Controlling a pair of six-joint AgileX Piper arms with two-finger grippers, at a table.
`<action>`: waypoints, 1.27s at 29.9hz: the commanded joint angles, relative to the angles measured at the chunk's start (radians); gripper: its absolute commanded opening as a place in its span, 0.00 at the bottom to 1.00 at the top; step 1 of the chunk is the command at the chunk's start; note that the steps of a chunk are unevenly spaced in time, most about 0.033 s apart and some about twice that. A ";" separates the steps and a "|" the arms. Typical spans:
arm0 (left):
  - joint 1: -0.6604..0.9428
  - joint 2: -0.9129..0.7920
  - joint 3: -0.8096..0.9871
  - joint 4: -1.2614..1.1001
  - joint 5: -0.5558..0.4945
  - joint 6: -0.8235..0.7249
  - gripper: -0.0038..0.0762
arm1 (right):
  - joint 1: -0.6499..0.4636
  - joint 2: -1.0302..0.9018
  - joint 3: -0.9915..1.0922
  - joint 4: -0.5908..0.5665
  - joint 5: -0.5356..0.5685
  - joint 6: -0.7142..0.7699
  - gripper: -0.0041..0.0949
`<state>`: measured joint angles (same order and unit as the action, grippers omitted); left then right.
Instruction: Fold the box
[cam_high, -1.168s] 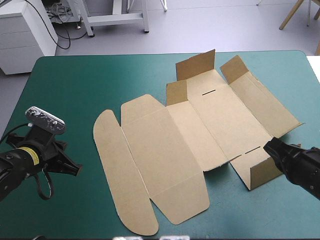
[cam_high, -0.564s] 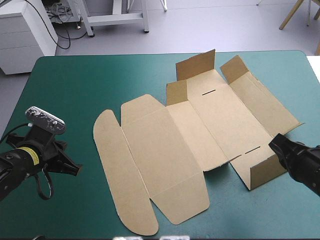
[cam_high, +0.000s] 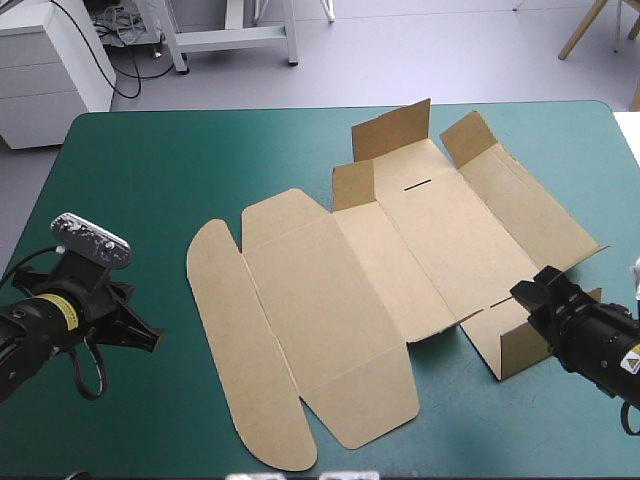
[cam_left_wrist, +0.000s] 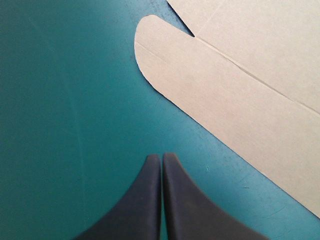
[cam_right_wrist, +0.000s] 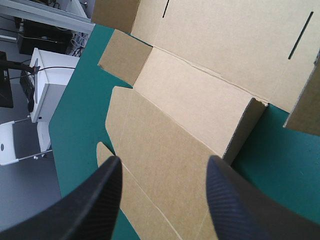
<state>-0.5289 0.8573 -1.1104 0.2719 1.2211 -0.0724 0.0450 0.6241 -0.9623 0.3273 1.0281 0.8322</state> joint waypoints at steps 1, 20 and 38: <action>-0.005 -0.003 -0.028 0.013 -0.043 -0.010 0.04 | 0.004 0.011 -0.013 0.029 -0.070 0.001 0.68; -0.005 -0.003 -0.028 0.013 -0.043 -0.010 0.04 | 0.007 0.223 -0.012 0.131 0.067 0.115 0.87; -0.005 -0.003 -0.028 0.013 -0.043 -0.010 0.04 | 0.012 0.466 -0.012 0.175 0.077 0.101 0.87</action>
<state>-0.5289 0.8573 -1.1104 0.2719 1.2233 -0.0724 0.0519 1.0733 -0.9476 0.4745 1.1309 0.9473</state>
